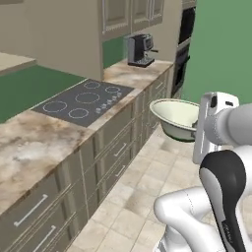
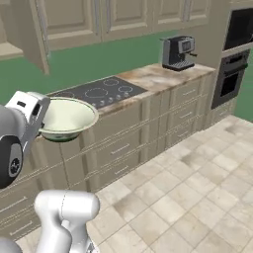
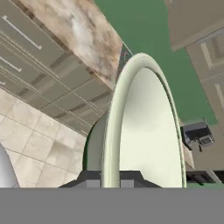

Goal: Move the bowls from the cabinet to the plates on the dining table.

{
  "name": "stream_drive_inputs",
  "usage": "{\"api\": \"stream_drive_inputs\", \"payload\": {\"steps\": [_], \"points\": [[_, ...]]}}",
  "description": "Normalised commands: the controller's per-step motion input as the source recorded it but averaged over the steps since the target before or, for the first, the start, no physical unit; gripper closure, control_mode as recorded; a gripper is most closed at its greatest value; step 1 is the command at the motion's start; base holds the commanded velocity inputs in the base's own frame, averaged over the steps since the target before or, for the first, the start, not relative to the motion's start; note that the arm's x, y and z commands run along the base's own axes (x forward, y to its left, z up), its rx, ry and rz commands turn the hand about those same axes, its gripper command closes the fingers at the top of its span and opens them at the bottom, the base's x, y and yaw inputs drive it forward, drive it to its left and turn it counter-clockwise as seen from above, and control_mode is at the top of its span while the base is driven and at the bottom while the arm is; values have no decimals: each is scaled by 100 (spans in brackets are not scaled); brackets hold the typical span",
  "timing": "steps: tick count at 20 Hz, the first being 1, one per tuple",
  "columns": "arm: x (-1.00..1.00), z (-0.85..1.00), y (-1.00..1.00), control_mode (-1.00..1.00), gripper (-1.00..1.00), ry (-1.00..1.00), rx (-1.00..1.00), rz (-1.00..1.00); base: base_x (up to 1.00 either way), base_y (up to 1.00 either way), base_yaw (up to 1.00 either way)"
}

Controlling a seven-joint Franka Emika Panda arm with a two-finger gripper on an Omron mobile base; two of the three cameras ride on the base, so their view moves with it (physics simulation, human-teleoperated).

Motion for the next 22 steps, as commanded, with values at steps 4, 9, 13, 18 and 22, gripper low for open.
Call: {"api": "stream_drive_inputs", "payload": {"steps": [4,9,13,18,22], "points": [[0,0,0,100,100,0,0,0,-21,-34,-63],[0,0,0,100,100,0,0,0,0,-36,-51],[0,0,0,100,100,0,0,0,0,-41,-39],[0,0,0,100,100,0,0,0,32,-38,-31],[0,0,0,100,100,0,0,0,89,-40,-10]]}}
